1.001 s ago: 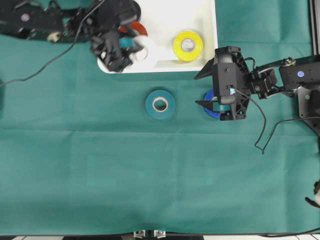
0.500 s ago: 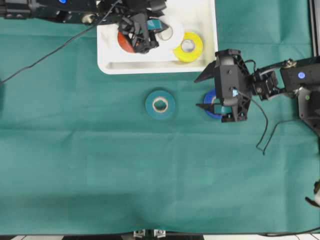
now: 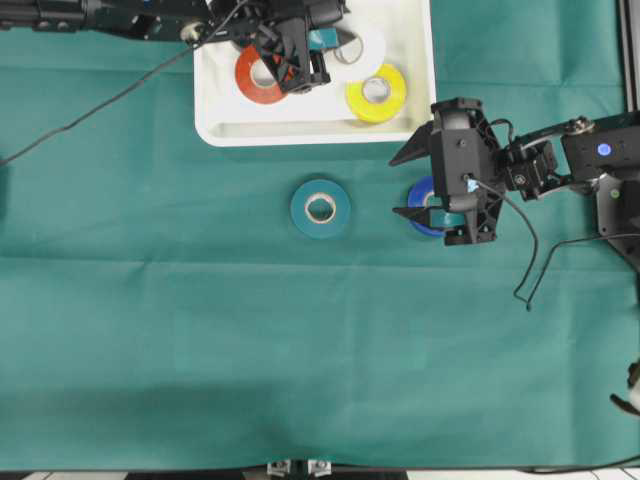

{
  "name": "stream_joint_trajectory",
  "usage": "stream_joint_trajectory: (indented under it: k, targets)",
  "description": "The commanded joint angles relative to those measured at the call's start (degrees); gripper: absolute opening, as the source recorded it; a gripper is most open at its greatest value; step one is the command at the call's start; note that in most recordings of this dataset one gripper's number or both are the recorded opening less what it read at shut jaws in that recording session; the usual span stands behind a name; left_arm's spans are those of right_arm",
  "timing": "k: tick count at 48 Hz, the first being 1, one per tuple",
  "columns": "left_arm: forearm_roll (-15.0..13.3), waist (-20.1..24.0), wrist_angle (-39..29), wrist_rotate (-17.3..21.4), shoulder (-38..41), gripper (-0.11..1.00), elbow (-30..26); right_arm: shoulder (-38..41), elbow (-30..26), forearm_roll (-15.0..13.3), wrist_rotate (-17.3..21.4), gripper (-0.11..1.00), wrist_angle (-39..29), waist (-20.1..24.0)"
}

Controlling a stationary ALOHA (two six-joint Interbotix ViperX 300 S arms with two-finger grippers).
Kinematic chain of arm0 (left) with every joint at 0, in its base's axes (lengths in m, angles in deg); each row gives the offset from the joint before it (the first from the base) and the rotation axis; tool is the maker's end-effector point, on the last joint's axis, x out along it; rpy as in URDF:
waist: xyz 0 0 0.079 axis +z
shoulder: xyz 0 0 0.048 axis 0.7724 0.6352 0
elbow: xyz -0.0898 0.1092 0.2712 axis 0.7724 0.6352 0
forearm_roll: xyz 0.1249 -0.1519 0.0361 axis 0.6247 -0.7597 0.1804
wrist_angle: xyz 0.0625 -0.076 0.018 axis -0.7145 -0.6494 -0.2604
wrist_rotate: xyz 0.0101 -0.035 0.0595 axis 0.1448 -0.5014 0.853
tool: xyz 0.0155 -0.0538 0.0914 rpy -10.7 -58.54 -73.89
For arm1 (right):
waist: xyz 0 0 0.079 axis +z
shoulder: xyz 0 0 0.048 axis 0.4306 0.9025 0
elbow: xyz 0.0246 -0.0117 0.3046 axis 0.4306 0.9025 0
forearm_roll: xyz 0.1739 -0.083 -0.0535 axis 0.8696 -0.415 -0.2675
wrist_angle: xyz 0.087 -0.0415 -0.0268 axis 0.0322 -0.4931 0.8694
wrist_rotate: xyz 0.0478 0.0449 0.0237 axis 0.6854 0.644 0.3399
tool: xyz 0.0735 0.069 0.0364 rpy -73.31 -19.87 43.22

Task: Put the tape alternately from left to right into the white case.
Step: 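Lift the white roll and carry it into the tray's upper right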

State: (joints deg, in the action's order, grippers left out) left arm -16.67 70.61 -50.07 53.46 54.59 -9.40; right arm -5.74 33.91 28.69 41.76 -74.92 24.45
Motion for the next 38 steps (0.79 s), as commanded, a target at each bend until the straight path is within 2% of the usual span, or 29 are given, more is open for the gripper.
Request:
stream_joint_trajectory:
  k: [1,15,18,24,34,36,38]
  targets:
    - [0.1,0.3,0.8,0.1,-1.1,-0.02,-1.4,-0.4,-0.4,0.2,0.0,0.8,0.4,0.2]
    - [0.1,0.3,0.8,0.5,-1.1,-0.02,-1.7,-0.4,-0.1,0.1,0.0,0.8,0.4,0.2]
    - [0.1,0.3,0.8,0.4,-1.1,0.02,-1.7,-0.4,-0.1,0.2,0.0,0.8,0.4,0.2]
    - [0.1,0.2,0.8,0.5,-1.2,0.25,-1.5,-0.4,-0.1,0.2,0.0,0.8,0.4,0.2]
    - [0.1,0.0,0.8,0.5,-1.5,0.85,-1.2,-0.4,-0.1,0.2,0.0,0.8,0.4,0.2]
    - [0.1,0.0,0.8,0.6,-1.5,0.88,-1.2,-0.4,-0.1,0.2,0.0,0.8,0.4,0.2]
    - [0.1,-0.1,0.8,0.6,-1.5,0.85,-1.1,-0.4,-0.1,0.1,0.0,0.8,0.4,0.2]
